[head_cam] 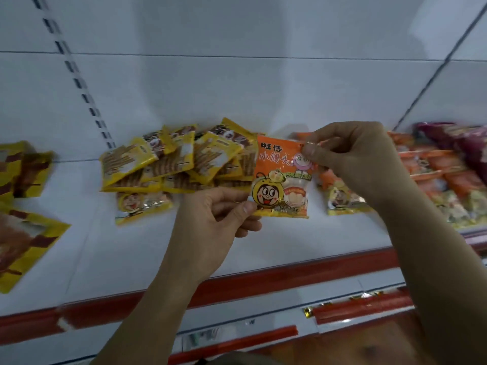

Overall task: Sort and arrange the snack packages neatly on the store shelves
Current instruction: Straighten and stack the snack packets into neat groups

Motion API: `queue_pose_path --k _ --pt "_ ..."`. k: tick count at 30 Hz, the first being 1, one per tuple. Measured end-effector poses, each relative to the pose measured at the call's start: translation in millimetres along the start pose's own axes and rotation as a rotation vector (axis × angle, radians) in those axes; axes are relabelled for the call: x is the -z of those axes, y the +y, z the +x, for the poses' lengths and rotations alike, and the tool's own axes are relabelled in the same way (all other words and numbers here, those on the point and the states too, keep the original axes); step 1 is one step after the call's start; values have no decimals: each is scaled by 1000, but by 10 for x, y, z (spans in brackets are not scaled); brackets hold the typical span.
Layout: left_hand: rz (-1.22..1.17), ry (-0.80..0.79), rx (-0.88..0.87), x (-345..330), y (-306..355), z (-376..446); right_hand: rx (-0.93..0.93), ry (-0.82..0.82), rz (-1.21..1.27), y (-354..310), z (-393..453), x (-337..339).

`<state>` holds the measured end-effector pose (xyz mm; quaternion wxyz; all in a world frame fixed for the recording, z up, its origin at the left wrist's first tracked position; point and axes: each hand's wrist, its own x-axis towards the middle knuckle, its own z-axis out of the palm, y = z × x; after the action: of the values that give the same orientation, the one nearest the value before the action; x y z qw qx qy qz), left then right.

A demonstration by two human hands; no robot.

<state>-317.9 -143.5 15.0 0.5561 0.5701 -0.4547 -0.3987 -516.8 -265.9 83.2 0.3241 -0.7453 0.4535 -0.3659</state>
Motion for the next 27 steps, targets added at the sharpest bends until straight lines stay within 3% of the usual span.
queue_pose_path --k 4,14,27 --pt "171 -78 -20 -575 -69 98 -6 -16 -178 367 29 519" --pt "755 -9 -194 -1479 -158 149 3 -93 -312 1057 132 972" --pt "759 36 -150 -1574 -180 111 82 -215 -432 1205 165 942"
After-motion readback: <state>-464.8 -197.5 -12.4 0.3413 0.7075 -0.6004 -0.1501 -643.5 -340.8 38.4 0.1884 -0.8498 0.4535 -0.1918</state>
